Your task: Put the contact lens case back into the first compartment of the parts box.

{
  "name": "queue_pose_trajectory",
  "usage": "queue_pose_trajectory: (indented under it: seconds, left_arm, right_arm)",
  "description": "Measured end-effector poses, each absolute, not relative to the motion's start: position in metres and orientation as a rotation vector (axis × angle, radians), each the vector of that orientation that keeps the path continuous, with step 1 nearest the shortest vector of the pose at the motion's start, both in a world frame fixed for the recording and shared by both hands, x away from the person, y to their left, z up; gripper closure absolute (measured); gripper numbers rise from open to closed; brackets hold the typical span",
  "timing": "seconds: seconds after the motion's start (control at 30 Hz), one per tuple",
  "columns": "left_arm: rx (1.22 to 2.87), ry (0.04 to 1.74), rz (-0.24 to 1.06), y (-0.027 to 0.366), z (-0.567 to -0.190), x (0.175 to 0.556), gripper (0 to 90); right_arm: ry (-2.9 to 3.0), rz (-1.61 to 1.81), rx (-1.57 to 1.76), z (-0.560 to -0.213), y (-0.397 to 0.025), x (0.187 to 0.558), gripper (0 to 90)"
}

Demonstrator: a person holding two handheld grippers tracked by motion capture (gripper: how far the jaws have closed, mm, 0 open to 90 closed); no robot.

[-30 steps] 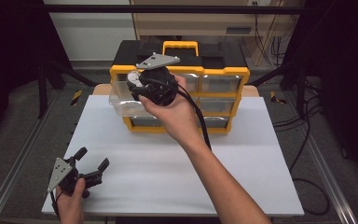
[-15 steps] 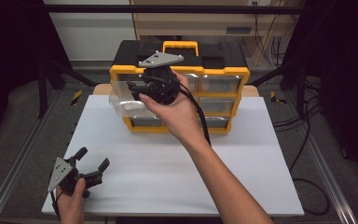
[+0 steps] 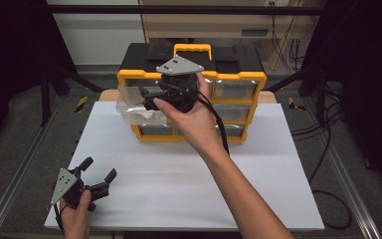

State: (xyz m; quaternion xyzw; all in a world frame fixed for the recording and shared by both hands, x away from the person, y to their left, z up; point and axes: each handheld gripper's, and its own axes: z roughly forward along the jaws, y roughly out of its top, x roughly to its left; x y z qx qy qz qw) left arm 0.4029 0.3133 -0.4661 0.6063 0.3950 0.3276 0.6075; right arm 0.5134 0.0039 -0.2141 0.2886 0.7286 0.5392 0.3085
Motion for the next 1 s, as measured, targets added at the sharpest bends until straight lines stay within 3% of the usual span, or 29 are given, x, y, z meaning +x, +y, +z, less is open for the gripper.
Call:
queue_pose_trajectory:
  seconds: [1.0]
  left_arm:
    - [1.415,0.909,0.761,0.311,-0.466,0.403,1.2]
  right_arm:
    - [1.913,1.485,0.798,-0.236,-0.083,0.510,5.2]
